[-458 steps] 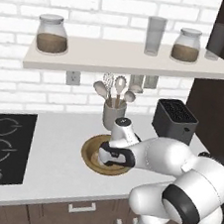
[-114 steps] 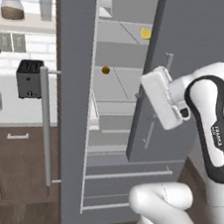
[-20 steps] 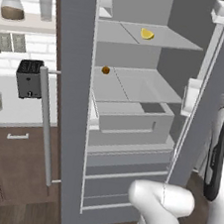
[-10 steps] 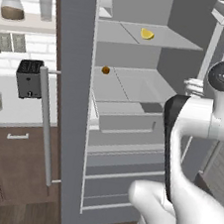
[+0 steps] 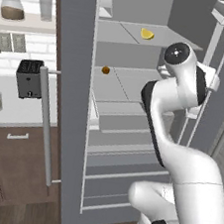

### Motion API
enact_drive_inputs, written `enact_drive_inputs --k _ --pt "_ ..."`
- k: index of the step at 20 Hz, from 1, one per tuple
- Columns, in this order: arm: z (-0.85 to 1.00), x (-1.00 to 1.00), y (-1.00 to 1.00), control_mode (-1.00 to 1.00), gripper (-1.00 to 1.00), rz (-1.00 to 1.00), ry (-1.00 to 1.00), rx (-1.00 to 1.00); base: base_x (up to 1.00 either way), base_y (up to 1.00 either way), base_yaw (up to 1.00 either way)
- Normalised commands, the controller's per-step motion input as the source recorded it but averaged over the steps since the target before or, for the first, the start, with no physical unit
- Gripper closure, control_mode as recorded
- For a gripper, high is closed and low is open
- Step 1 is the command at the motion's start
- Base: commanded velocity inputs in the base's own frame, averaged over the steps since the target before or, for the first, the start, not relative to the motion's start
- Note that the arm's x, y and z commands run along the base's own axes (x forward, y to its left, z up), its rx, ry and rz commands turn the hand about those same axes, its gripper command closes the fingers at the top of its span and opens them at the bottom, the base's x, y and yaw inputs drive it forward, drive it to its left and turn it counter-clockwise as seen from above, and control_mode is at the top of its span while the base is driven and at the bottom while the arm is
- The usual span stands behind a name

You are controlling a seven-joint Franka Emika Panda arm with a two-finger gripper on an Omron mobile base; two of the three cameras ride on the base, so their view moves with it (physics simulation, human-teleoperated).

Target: Grab a lemon wedge from the fridge and one ice cube from the ice bowl, and put them in the glass of lemonade.

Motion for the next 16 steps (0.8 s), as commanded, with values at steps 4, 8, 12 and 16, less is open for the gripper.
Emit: enact_drive_inputs --k 4,8,12,16 --pt "-0.37 0.94 -0.10 -1.00 -1.00 0.00 0.01 -0.05 0.00 0.00 0.00" --pt "-0.46 0.69 -0.37 -1.00 -1.00 -0.04 0.02 -0.14 0.00 0.00 0.00" --pt "-0.21 0.04 -0.97 -1.00 -1.00 -0.12 0.02 -0.06 0.00 0.00 0.00" --pt "-0.11 -0.23 -1.00 -1.00 -1.00 -0.16 0.00 0.00 0.00 0.00 0.00"
